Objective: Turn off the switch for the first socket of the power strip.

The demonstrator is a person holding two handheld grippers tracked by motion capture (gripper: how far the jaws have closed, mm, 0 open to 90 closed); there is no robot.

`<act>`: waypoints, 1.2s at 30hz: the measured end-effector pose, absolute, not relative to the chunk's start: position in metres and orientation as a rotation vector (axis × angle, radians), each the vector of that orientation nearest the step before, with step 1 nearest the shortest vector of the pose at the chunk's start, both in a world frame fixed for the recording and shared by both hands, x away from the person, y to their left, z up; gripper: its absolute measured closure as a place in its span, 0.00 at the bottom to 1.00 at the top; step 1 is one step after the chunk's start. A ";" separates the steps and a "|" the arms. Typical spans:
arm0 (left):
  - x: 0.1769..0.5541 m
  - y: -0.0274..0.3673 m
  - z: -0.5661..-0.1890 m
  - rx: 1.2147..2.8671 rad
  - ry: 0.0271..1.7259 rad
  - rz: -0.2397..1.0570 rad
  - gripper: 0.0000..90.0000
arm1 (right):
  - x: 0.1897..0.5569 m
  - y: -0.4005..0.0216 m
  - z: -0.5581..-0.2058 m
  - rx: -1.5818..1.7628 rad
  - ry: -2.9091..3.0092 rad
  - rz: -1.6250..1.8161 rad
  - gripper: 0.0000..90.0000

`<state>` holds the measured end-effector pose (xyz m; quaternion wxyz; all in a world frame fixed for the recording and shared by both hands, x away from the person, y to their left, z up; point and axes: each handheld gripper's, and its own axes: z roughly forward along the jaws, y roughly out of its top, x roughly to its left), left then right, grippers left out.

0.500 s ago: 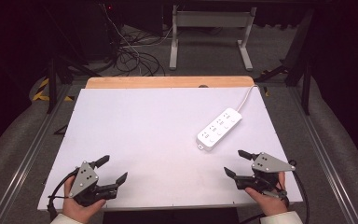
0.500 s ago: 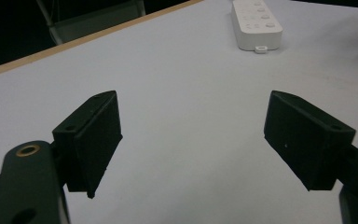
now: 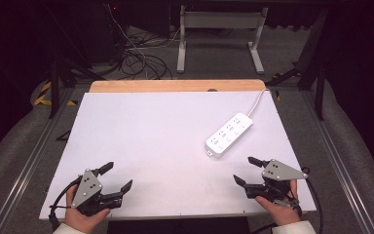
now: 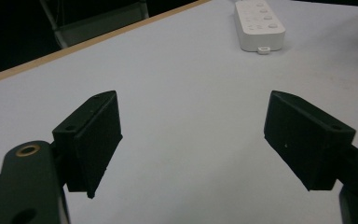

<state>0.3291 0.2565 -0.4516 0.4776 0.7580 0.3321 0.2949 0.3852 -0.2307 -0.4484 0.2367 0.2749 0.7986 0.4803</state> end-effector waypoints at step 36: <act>0.329 0.255 -0.453 1.860 0.823 0.716 0.21 | 0.409 -0.230 -0.412 0.795 2.214 1.257 0.44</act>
